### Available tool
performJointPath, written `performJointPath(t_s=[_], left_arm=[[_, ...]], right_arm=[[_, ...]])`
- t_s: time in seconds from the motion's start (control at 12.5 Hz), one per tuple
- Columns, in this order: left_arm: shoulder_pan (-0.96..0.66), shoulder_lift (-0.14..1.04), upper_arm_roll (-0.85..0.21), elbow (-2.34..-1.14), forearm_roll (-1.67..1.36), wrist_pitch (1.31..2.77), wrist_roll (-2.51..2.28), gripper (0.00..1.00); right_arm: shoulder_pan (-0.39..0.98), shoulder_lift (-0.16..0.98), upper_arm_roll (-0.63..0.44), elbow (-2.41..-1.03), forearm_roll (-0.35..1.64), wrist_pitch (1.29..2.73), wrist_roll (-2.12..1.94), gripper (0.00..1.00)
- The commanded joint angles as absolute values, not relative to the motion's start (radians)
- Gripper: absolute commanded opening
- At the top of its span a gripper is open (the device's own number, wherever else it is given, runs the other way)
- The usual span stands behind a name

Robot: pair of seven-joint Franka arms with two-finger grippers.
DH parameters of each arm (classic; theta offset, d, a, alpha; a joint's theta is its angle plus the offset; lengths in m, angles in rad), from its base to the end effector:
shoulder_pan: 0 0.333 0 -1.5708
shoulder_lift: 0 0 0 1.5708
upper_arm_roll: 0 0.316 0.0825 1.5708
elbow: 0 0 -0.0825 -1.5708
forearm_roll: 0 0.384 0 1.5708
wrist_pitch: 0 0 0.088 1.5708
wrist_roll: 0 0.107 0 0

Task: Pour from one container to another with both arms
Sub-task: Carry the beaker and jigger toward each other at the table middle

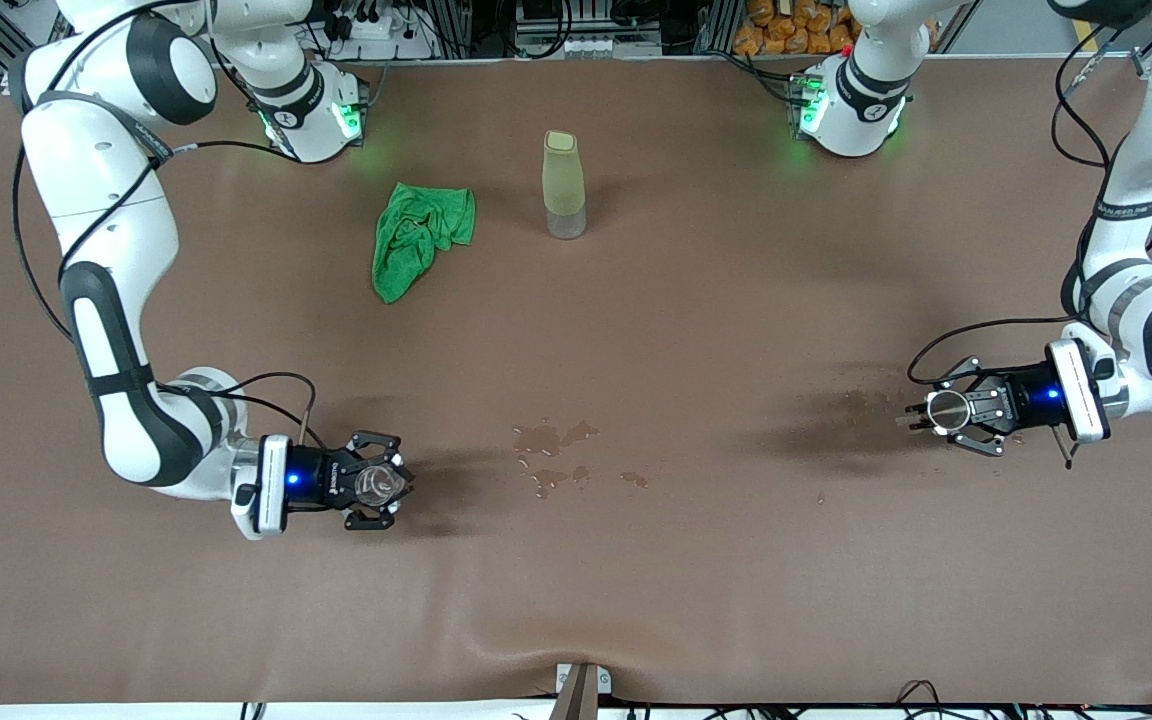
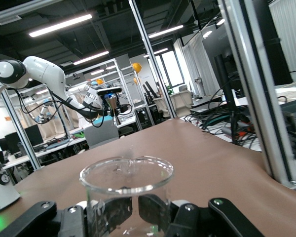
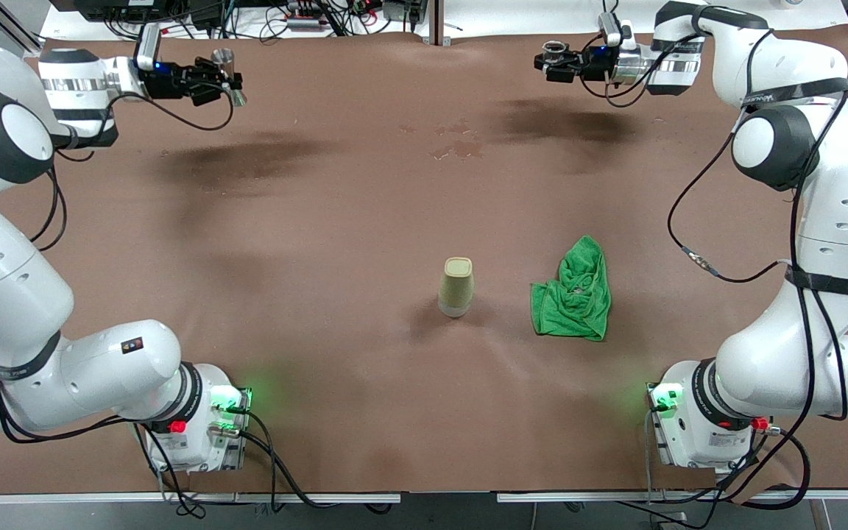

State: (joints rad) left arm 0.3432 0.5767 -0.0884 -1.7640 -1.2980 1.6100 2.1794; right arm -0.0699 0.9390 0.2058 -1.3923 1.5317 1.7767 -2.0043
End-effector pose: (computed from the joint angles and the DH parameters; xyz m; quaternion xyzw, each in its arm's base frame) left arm 0.6265 0.0659 0.2667 0.6102 -0.4635 0.4411 0.4672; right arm 0.7095 0.1486 0.1949 -0.5893 -0.3933 -0.4324 0.5578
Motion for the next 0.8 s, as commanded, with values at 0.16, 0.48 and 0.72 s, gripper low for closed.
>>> performJointPath(t_s=[0.16,0.48,0.72], left_arm=[[0.333,0.542,-0.164,-1.825,-1.341,1.673,2.177,0.0],[0.333,0.551,-0.288,-1.85,-1.405,1.784,2.18,0.0],[0.315,0.563,-0.369,-1.87,-1.463,1.88,2.204,0.0]], right_arm=[[-0.055,0.911,0.249,-1.437,1.607,1.781,-1.965,0.0],[0.0,0.914,0.284,-1.456,1.716,1.79,-1.964,0.0],[0.063,0.914,0.287,-1.447,1.816,1.839,-1.953,0.0]])
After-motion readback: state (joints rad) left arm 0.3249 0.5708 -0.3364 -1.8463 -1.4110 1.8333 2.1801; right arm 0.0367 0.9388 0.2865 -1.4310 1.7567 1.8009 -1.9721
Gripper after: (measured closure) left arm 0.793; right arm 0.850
